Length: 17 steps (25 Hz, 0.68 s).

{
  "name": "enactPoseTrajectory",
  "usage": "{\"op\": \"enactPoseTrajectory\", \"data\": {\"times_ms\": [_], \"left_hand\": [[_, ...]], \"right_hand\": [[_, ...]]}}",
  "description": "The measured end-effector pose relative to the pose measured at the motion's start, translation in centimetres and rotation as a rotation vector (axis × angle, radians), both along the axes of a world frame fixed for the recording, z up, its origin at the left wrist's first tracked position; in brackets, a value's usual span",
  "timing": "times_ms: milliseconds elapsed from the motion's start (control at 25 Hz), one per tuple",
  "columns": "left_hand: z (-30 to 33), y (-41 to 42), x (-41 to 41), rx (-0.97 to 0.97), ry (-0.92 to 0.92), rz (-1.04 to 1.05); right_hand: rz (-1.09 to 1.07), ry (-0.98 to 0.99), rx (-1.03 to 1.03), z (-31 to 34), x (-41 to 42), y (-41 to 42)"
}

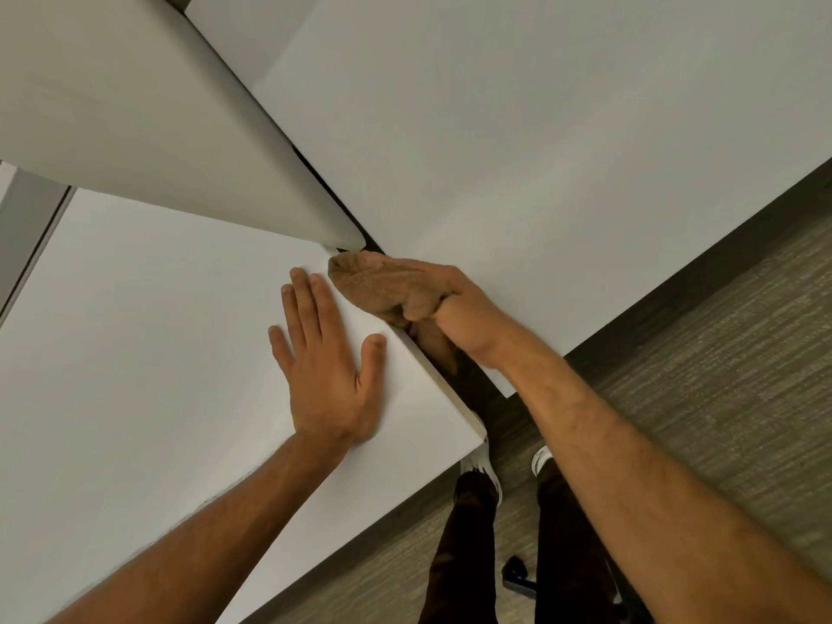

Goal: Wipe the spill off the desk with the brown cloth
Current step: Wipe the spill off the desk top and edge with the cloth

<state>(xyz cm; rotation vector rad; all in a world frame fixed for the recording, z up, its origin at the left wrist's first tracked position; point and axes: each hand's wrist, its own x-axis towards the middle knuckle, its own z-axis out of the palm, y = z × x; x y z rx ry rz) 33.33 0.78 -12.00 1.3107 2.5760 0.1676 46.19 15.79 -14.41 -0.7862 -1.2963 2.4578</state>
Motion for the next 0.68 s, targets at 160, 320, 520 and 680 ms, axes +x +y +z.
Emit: {"op": "enactPoseTrajectory", "data": {"times_ms": [160, 320, 520, 680], "left_hand": [[0.2, 0.2, 0.4, 0.008, -0.002, 0.015], [0.1, 0.1, 0.3, 0.010, -0.002, 0.008], [0.1, 0.0, 0.3, -0.005, -0.007, 0.020], [0.2, 0.1, 0.2, -0.007, -0.011, 0.017]], "right_hand": [[-0.001, -0.002, 0.025, 0.2, 2.3, -2.6], [-0.018, -0.062, 0.008, -0.6, 3.6, -3.5], [-0.062, -0.338, -0.100, -3.4, 6.8, -5.7], [-0.182, -0.213, -0.203, -2.0, 6.0, -2.3]]}}
